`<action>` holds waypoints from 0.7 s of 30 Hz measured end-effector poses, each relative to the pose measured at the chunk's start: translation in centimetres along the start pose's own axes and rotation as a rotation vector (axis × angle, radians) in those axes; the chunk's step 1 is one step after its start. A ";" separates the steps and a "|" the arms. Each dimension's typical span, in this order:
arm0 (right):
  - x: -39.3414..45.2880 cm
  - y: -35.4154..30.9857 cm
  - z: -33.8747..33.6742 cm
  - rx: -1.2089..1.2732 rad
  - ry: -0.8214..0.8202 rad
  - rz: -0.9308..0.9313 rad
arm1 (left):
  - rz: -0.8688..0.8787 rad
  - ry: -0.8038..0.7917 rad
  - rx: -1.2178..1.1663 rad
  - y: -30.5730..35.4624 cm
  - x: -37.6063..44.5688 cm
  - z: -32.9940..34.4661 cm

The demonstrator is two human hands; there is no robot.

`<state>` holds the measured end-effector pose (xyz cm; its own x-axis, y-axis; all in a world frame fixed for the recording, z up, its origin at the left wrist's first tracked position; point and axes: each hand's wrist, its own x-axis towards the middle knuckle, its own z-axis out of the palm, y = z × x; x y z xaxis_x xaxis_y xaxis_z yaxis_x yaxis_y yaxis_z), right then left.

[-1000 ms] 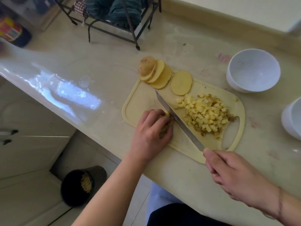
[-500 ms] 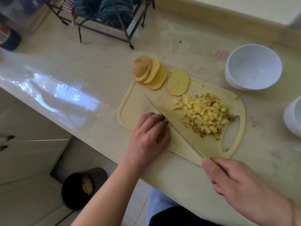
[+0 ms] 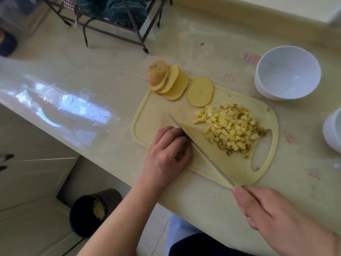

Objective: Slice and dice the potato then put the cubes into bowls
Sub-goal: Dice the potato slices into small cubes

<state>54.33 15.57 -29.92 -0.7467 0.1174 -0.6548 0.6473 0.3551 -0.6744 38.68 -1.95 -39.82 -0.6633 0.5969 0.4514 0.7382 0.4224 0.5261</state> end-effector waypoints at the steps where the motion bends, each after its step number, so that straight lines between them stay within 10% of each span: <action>1: 0.4 -0.3 0.2 0.002 0.002 -0.012 | 0.003 -0.001 0.002 0.0 0.0 0.0; 21: 0.0 -1.5 -0.6 0.157 -0.036 0.036 | 0.029 -0.001 0.034 -0.2 -0.8 -0.6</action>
<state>53.26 15.61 -28.76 -0.7180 0.0929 -0.6898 0.6920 0.2015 -0.6932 39.04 -2.92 -39.88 -0.6414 0.6098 0.4655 0.7609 0.4276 0.4881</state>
